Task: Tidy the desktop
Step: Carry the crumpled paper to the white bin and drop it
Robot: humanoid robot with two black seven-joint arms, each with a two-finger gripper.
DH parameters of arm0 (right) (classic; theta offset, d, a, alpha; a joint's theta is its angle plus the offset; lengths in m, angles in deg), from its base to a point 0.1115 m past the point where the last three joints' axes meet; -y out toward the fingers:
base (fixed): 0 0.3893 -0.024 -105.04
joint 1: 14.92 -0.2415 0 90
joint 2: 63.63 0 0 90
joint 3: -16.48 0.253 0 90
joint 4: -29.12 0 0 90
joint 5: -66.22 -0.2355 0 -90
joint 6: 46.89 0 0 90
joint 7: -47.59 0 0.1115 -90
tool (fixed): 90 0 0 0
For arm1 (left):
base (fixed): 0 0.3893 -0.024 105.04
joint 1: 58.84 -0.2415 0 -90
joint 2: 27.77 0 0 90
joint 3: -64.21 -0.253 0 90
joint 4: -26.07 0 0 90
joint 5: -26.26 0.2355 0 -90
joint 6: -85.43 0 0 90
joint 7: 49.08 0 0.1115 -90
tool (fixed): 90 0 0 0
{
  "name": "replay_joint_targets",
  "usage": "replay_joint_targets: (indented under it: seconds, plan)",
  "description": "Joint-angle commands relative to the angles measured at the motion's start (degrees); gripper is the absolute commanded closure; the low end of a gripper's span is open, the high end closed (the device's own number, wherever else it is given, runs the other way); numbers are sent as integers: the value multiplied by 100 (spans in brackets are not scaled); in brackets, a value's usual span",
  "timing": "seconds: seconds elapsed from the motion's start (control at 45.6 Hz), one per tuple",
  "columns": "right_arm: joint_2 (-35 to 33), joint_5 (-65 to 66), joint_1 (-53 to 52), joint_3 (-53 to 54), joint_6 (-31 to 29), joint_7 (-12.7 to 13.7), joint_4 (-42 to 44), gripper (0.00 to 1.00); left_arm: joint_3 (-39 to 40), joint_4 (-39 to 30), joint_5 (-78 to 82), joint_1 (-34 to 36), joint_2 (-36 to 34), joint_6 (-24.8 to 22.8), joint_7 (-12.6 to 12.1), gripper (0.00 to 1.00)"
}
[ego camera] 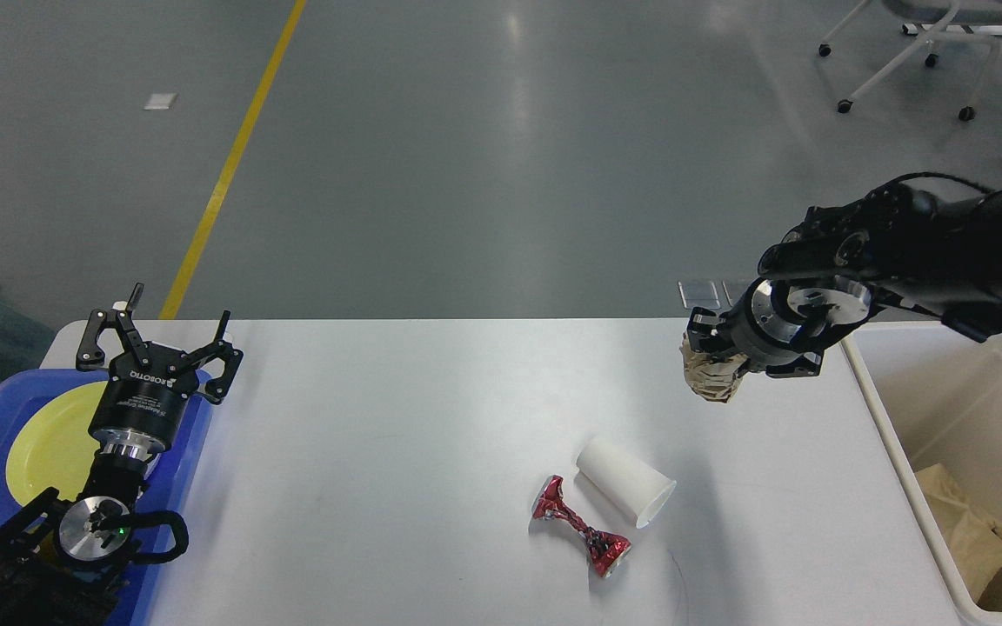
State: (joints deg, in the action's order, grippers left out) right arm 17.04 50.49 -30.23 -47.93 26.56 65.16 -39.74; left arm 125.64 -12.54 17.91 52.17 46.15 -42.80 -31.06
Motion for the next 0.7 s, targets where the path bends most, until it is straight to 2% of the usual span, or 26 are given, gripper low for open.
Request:
replay_joint_targets:
  seconds: [0.0, 0.154, 0.395, 0.483, 0.68]
  plan:
    - [-104, 272, -1245, -309, -743, -8, -742, 100, 0, -6, 0, 0, 0, 0, 0, 4]
    - [-183, 369, -2485, -406, -1903, -17, -1357, 100, 0, 3, 0, 0, 0, 0, 0, 4]
    - [-402, 589, -4173, -432, -3047, -79, -2140, 100, 0, 3, 0, 0, 0, 0, 0, 4]
    - [-403, 651, -4481, -467, -3232, -79, -2290, 100, 0, 3, 0, 0, 0, 0, 0, 4]
    - [-534, 633, -4578, -642, -3171, -61, -2387, 100, 0, 3, 0, 0, 0, 0, 0, 4]
